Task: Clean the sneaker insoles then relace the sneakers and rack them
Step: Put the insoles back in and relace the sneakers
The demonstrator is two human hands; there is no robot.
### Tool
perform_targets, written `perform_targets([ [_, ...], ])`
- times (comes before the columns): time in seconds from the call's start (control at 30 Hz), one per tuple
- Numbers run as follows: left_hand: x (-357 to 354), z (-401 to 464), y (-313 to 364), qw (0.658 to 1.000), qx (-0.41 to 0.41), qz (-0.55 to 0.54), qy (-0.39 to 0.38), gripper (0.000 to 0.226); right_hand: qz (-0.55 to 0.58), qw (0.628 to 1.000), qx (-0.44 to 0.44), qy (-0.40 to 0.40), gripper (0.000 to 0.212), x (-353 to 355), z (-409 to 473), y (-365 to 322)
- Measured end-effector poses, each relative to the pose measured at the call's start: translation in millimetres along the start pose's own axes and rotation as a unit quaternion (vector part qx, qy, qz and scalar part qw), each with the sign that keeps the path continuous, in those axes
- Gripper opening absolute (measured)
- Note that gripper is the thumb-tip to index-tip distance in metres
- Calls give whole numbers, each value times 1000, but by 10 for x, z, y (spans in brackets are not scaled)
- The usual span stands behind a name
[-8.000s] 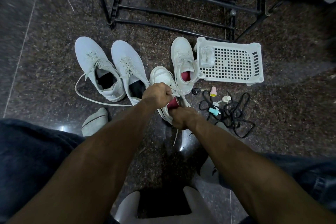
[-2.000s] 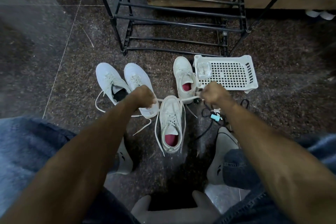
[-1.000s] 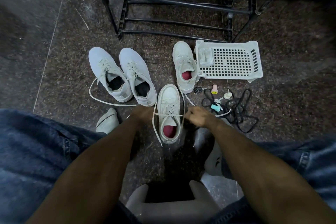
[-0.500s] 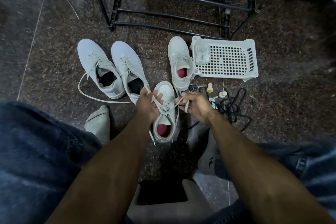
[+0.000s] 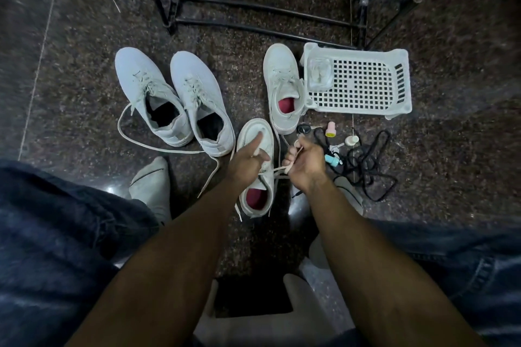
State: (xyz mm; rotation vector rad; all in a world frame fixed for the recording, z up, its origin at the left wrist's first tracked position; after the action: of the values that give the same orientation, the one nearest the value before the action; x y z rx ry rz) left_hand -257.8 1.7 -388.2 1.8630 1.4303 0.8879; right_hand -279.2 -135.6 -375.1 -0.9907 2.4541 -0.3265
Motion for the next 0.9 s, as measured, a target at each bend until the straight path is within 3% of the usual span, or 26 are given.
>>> perform_targets([
  [0.07, -138, -90, 77, 985, -7, 154, -80, 65, 44, 998, -30, -20, 32, -114, -73, 13],
  [0.13, -202, -168, 122, 963, -13, 239, -126, 33, 81, 995, -51, -37, 25, -240, -143, 5],
  [0.17, -219, -204, 152, 960, -11, 243, -137, 14, 94, 993, -58, -47, 20, -310, -178, -4],
  [0.2, -224, -225, 162, 963, -6, 227, -147, 12, 97, 992, -62, -59, 17, -373, -207, -12],
  [0.3, -201, -199, 105, 977, 11, 153, -145, 24, 91, 991, -57, -85, 18, -492, -233, -50],
  [0.5, -180, -124, 46, 988, 50, 82, -117, 13, 103, 987, 42, -115, 17, -429, -200, -332],
  [0.53, -174, -124, 49, 990, 59, 62, -111, 17, 75, 989, 64, -107, 21, -383, -191, -366],
  [0.6, -148, -136, 53, 992, 77, 26, -93, 20, -86, 989, 100, -66, 28, -259, -171, -355],
  [0.7, -97, -130, 53, 992, 81, 44, -81, 25, -324, 940, 96, -44, 29, -152, -181, -105],
  [0.8, -45, -88, 17, 992, 89, 65, -64, 30, -384, 916, 107, -36, 23, -76, -180, 76],
  [0.9, 9, -79, -24, 994, 100, 31, -43, 27, -364, 922, 129, -7, 6, 13, -163, 71],
])
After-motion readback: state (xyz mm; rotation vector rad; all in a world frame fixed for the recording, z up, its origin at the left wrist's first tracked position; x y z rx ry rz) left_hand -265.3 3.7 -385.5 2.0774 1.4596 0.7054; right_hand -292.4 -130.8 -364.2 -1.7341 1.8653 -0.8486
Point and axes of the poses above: each hand's wrist, its own z-axis towards the middle knuckle, its own x-axis out of the back of the hand, y = z × x, the point moved 8 cm from there along z, towards the middle knuckle, and after that the axes turned 1 degree about -x, right-handed, at the moved point
